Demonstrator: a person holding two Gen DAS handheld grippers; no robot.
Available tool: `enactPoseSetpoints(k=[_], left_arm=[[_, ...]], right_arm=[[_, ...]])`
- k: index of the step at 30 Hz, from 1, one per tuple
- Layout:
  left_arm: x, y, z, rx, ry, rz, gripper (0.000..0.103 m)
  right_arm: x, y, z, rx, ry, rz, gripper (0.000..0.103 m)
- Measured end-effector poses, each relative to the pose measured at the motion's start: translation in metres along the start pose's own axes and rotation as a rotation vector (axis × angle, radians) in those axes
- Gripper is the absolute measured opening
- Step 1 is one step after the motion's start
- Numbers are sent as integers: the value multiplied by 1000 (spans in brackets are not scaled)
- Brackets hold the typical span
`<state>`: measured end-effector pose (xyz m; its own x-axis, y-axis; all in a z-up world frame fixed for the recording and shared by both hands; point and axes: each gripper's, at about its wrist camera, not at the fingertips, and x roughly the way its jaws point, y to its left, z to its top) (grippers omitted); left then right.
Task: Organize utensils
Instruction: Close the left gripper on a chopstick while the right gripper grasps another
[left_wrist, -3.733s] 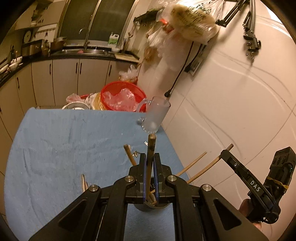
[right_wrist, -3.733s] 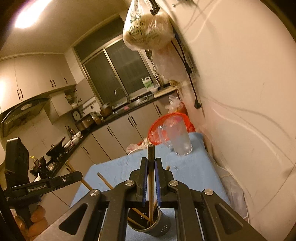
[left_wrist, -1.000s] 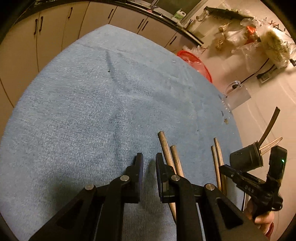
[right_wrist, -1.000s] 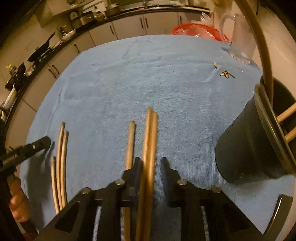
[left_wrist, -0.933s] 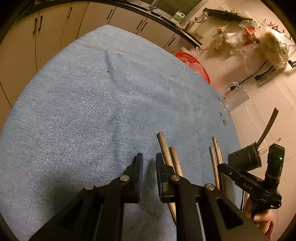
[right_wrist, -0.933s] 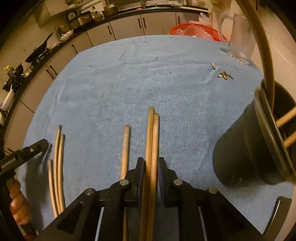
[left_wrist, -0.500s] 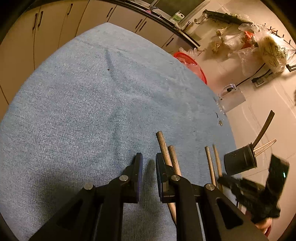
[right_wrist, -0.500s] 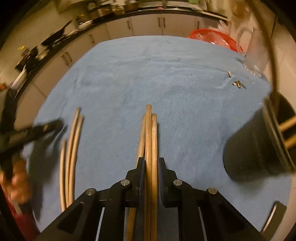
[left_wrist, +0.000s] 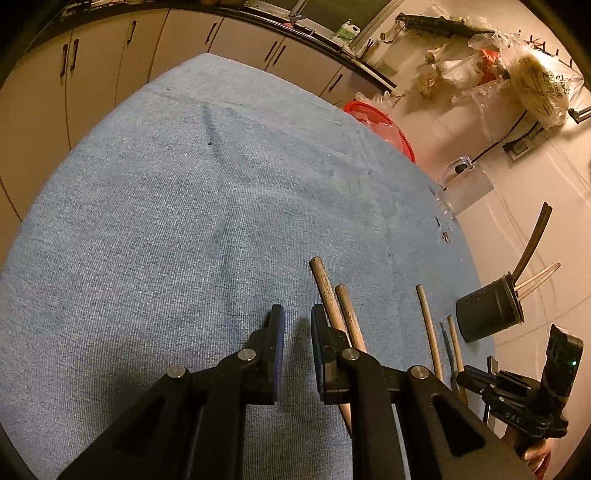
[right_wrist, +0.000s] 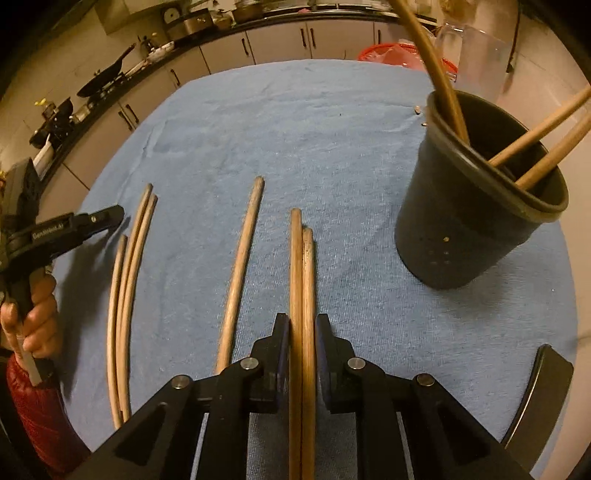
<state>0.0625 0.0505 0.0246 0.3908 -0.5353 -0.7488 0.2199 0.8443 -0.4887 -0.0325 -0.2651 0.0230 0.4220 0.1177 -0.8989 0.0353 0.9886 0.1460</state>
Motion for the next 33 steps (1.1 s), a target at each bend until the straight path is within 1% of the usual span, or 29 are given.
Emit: enactPoseSetpoints(k=[2, 7, 10, 19, 21, 23, 25, 32, 33], left_arm=[[1, -1, 0, 3, -1, 3, 14], [1, -2, 0, 2, 0, 3, 14], [1, -4, 0, 5, 0, 7, 14], [3, -5, 1, 6, 1, 9, 14], [3, -6, 1, 10, 0, 12, 14], [4, -6, 1, 10, 1, 11, 14], [4, -5, 1, 6, 1, 8, 14], [6, -5, 2, 10, 4, 7, 14], [7, -5, 2, 6, 14, -10, 14]], right_arm=[[-3, 0, -1, -8, -2, 9, 17], [-7, 1, 7, -22, -16, -1, 18], [-8, -3, 7, -6, -16, -17, 18], [11, 0, 21, -14, -6, -50, 17], [16, 0, 27, -20, 12, -74, 18], [21, 4, 26, -26, 41, -69, 18], [22, 11, 26, -56, 36, -84, 18], [24, 9, 28, -52, 31, -104, 18], [25, 8, 31, -48, 32, -108, 18]])
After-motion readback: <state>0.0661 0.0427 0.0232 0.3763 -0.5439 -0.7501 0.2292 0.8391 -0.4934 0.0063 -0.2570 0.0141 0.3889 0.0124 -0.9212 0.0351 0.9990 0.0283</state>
